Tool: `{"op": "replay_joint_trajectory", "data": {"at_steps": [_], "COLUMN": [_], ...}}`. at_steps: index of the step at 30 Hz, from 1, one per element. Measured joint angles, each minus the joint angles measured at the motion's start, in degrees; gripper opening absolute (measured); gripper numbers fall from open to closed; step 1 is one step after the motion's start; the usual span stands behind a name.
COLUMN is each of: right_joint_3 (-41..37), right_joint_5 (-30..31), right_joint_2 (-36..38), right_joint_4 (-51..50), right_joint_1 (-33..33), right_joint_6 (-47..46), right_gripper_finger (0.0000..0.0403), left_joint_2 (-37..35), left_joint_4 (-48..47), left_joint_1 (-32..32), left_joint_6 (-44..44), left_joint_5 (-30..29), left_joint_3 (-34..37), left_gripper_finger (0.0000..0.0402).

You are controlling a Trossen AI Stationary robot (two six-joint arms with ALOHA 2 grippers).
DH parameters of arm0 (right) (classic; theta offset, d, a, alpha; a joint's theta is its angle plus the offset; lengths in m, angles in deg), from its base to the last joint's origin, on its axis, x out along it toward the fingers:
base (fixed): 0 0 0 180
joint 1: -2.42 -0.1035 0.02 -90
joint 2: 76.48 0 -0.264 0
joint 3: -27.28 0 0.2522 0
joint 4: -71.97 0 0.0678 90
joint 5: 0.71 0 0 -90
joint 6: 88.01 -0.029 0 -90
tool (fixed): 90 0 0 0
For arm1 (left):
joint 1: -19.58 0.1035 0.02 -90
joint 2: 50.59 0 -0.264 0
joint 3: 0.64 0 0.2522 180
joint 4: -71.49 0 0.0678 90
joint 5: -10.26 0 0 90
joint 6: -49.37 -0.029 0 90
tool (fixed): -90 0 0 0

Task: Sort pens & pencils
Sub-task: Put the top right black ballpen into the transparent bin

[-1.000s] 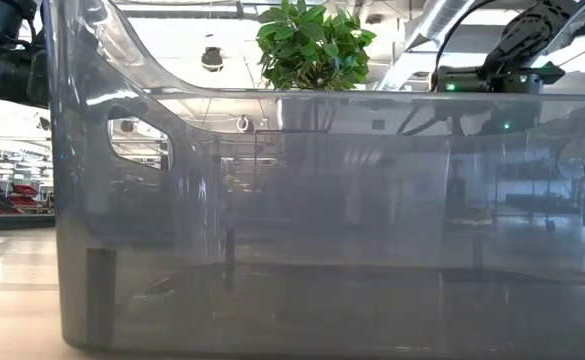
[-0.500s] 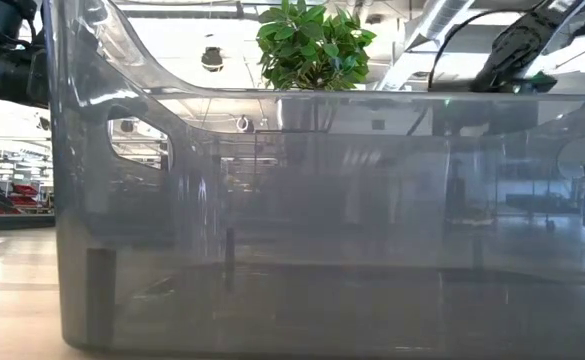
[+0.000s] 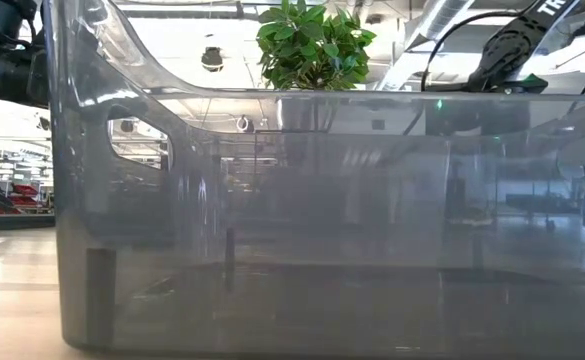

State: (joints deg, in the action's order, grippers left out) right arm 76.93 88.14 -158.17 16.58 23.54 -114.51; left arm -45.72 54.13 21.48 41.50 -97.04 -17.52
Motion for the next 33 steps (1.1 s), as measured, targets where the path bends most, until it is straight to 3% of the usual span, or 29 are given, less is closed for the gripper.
{"op": "replay_joint_trajectory", "data": {"at_steps": [5, 13, 33], "right_joint_3": [0.4, 0.8, 6.6], "right_joint_5": [0.5, 1.6, 1.5], "right_joint_2": [-2.0, -3.9, -3.6], "right_joint_4": [0.1, -0.2, -3.9], "right_joint_1": [0.0, 0.0, -2.4], "right_joint_6": [1.6, 1.5, 1.5], "right_gripper_finger": [0.0050, 0.0065, 0.0050], "left_joint_2": [0.0, 0.0, 0.0], "left_joint_4": [0.0, 0.0, 0.0], "left_joint_1": [0.0, 0.0, 0.0], "left_joint_6": [0.0, 0.0, -0.1], "left_joint_5": [0.0, 0.0, 0.0], "left_joint_3": [0.0, 0.0, 0.0], "left_gripper_finger": [0.0068, 0.0068, 0.0068]}}
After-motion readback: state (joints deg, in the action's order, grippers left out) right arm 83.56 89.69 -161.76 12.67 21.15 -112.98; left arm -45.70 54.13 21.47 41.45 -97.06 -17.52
